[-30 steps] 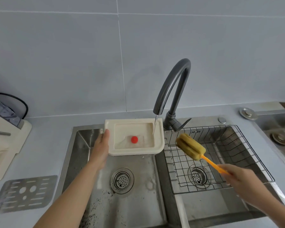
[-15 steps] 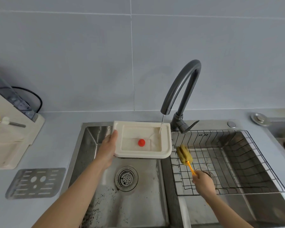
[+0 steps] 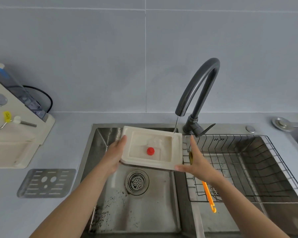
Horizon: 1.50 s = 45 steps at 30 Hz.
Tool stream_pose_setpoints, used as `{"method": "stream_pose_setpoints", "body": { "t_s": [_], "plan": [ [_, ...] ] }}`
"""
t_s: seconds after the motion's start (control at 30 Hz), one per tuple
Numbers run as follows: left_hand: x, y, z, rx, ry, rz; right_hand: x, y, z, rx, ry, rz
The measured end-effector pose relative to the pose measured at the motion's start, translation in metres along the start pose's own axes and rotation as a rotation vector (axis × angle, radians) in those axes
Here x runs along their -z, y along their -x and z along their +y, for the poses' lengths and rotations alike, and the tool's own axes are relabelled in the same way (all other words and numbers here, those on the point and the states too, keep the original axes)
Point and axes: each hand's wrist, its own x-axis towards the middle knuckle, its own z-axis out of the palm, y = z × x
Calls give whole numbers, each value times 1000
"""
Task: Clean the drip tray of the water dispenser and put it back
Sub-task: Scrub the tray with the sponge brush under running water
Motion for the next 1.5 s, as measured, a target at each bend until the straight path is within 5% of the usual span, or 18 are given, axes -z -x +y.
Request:
{"method": "stream_pose_setpoints", "body": {
  "t_s": [0.17,0.43,0.77,1.0,1.27,1.5],
  "plan": [
    [13,10,4,38,-31,-54,-17,-5,-14,249,-208,-196],
    [31,25,11,128,-81,-66,-48,-8,1,247,-237,-124],
    [38,36,9,-9,-358,-356,-51,2,0,95,-452,-258],
    [32,21,11,-64,-544,-195,-53,-14,27,-205,-609,-297],
    [18,19,12,59,-572,-265,-59,-18,42,-472,-898,-409],
    [15,16,43,-22,-584,-220,-50,-26,28,-420,-962,-365]
  ]
}}
